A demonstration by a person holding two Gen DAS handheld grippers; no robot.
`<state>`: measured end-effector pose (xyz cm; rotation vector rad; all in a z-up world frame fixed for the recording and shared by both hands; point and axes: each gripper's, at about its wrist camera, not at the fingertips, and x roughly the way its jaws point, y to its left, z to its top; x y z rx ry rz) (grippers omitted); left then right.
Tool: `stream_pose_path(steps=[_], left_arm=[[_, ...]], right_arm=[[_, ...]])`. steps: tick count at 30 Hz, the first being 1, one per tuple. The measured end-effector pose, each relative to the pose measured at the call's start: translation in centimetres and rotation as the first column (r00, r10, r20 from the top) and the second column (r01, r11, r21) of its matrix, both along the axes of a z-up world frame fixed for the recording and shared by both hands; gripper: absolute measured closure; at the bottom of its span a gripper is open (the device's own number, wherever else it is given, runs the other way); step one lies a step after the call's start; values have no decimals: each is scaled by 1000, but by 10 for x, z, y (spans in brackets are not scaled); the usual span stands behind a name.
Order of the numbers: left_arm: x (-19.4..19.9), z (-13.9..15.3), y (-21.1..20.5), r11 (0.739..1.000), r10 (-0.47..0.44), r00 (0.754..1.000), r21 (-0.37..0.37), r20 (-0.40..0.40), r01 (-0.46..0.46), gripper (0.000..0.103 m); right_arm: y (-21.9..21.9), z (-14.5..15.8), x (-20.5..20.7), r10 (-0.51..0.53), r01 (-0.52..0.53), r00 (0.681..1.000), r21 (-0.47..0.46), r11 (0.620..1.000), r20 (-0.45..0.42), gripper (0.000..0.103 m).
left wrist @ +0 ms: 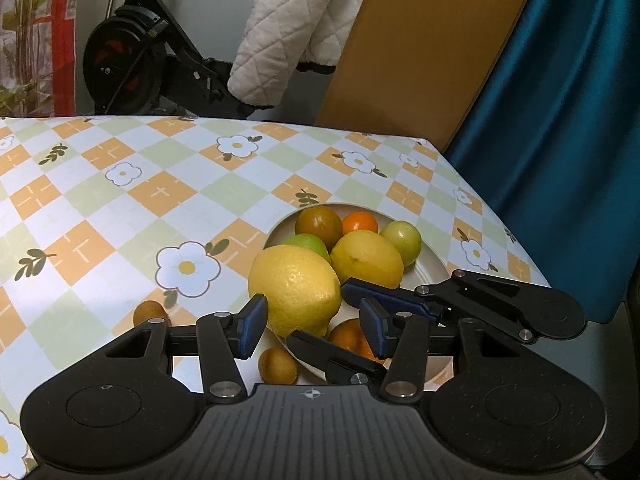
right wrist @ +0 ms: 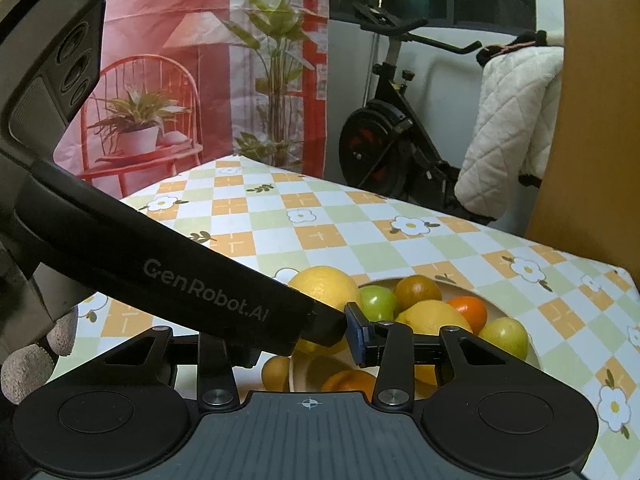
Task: Organize fruits
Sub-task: 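Carry the lemon onto the plate and open the left gripper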
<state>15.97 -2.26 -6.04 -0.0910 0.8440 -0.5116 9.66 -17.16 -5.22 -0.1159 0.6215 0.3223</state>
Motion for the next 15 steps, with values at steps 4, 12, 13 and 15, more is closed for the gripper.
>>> stream_pose_path(steps=[4,12,13,15], left_arm=[[2,-3,-4,1000,-19,1000,5,-12,19,52],[12,-10,-17,999,-47,999,23,-25,48,54],[12,-10,-17,999,-48,999,25,-23,48,54],[14,-10,-18,999,-45,999,24,-23,45,54]], right_arm=[[-4,-3,0,-16,16,1000,13,1000,-16,66],[-15,-11,5,-52,54,997,23,998,-54,66],[-15,-12,5,-54,55,997,23,998,-55,66],[-16,-13,4,-56,57,997,21,998,-58,66]])
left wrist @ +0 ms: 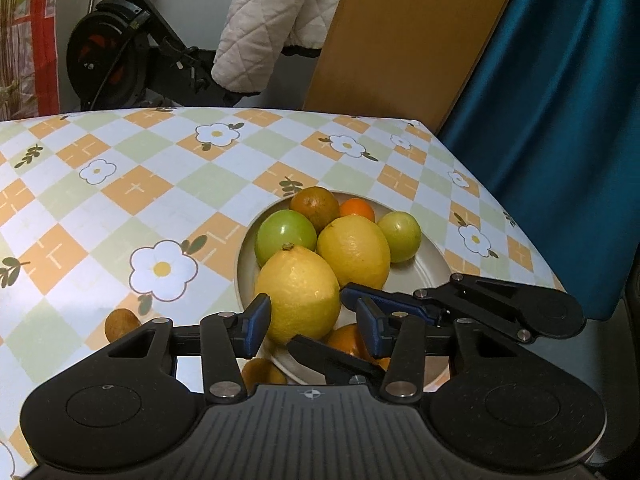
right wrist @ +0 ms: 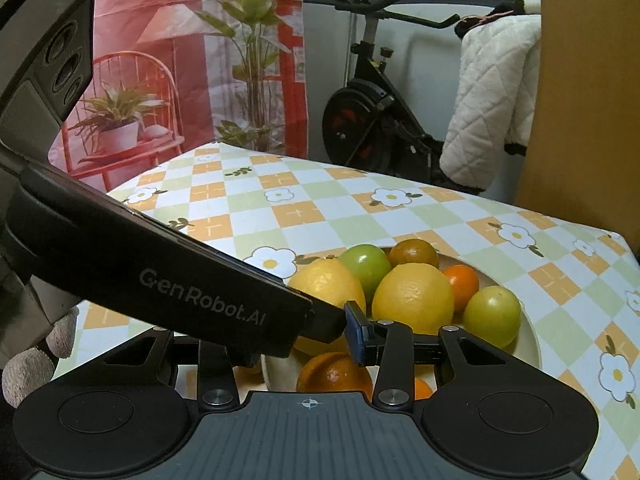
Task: Organize fruits
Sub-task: 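Carry the lemon onto the plate and open the left gripper, then withdraw the left gripper and move it to the small brown round fruit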
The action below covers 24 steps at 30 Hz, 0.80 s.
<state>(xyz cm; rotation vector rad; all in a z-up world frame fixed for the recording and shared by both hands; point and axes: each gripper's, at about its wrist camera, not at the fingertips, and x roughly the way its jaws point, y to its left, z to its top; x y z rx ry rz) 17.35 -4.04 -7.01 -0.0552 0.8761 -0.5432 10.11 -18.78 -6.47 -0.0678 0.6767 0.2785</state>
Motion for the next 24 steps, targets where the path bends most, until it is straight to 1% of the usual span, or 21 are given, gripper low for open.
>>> stream_pose_path(steps=[8,17,24], left_arm=[[3,-2,3,1000,15,1000,-5,-7,-15,54],[5,-1,5,1000,11,1000,-20,-14,-12,53],[3,10,23,999,37,999,-39,14,-37,53]], right_arm=[[-4,-4,3,-24,24,999,6,1000,-28,68],[-8,-1,2,-42,42,999,-2,999,-21,69],[-4,4,-1,-24,24,1000,-3,1000,-8,70]])
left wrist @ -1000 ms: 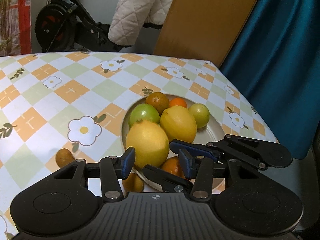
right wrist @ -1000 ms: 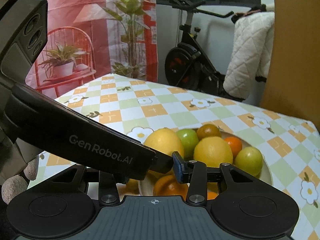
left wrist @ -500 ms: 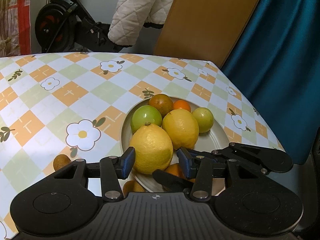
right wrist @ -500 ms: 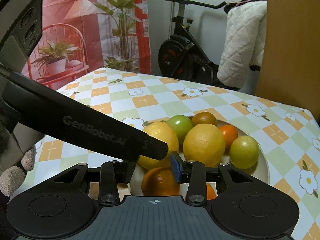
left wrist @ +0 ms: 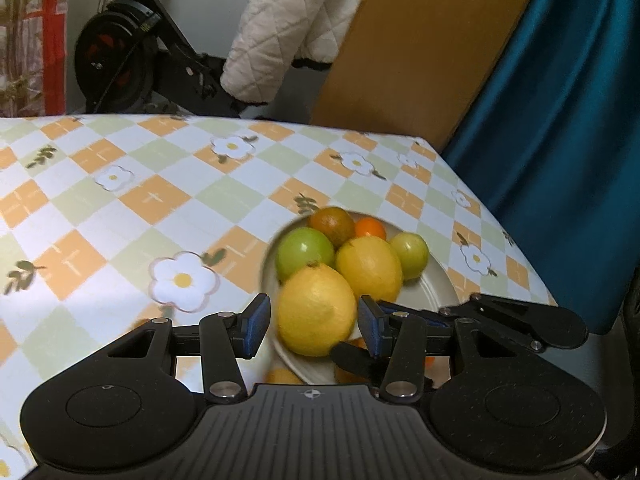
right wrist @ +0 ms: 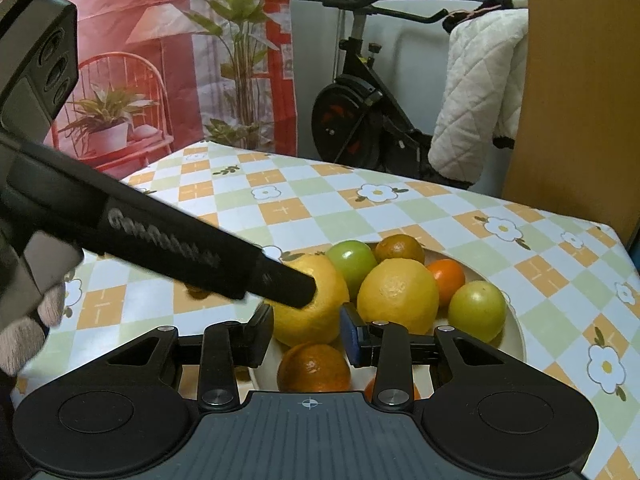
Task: Organize fruits
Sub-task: 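Withdraw the left gripper and move it to the small brown round fruit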
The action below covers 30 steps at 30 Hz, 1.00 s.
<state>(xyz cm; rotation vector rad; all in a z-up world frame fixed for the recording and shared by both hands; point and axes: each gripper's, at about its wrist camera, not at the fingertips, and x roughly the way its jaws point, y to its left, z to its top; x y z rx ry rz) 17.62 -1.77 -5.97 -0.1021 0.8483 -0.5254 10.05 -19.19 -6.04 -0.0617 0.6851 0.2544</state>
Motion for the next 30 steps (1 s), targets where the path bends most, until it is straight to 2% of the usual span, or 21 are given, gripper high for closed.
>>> stream_pose_path(steps=[7,19,30], left_arm=[[-3,8,36,998,61,998,10,27,-61,53],[-8,-7,72,996,93,996,5,11,-93,53],[-8,-18,80,994,105,994,-23,11,-105,53]], right_arm=[[13,4,-4,48,-47,999,15,999,-9,74],[42,-8,-9,87,-82,988,47,996,-126,77],[53,-20,-1,19,-17,978,12,1000,-207,77]])
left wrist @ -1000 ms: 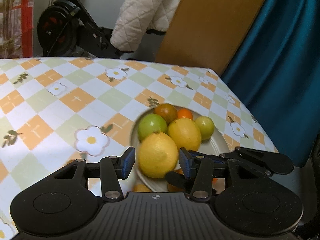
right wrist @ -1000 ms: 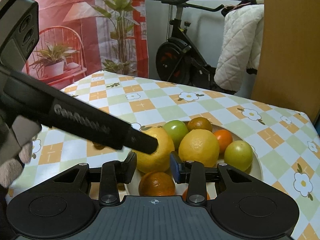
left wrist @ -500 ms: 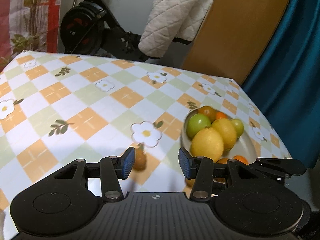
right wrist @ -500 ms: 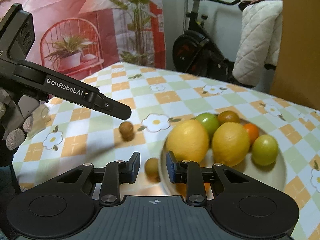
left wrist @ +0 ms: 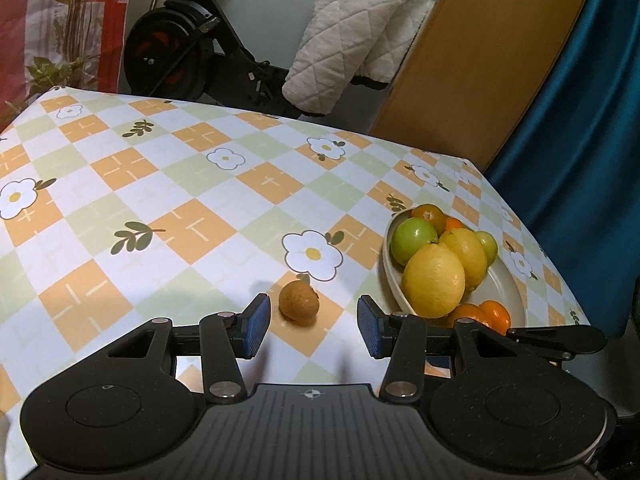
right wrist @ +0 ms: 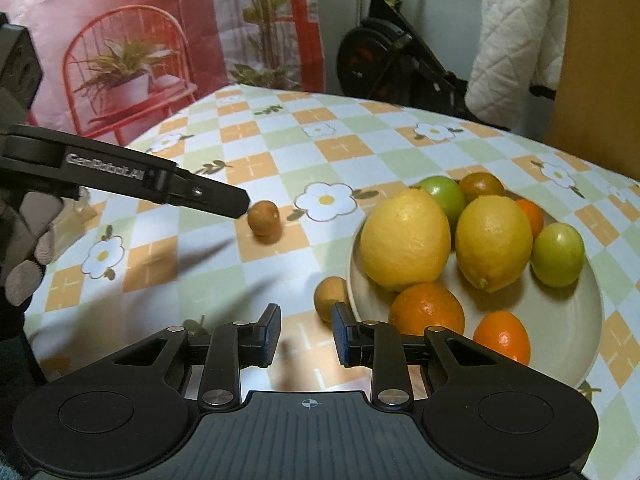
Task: Organize fruits
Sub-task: 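Withdraw the left gripper and move it to the small brown round fruit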
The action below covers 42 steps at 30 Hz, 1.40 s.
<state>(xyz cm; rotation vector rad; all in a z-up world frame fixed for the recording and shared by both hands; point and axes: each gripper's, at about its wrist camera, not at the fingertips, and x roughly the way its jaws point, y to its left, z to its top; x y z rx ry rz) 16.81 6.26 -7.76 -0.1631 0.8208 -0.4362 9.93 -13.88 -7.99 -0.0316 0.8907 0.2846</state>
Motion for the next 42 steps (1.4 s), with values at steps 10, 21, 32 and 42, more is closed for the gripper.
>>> stream_pose_path(steps=[10,21,32,42], left_arm=[[-1,-3,6,1000,18,1000,-11,0,-18,53],[2,-5,9,999,37,999,2,-6,-37,53],[5,-8,7,999,48,999,21,-13,-48,53],[16,-14,-3,999,39,999,26,-28,-38,53]], right_arm=[[8,-4,13,-7,8,1000,-38,999,9,77],[15,-7,29,8,-6,999,-54,998,33,77],[20,-10,34,43,-40,998,-58,998,53,77],[21,-11,35,52,-48,997,-59,997,64,77]])
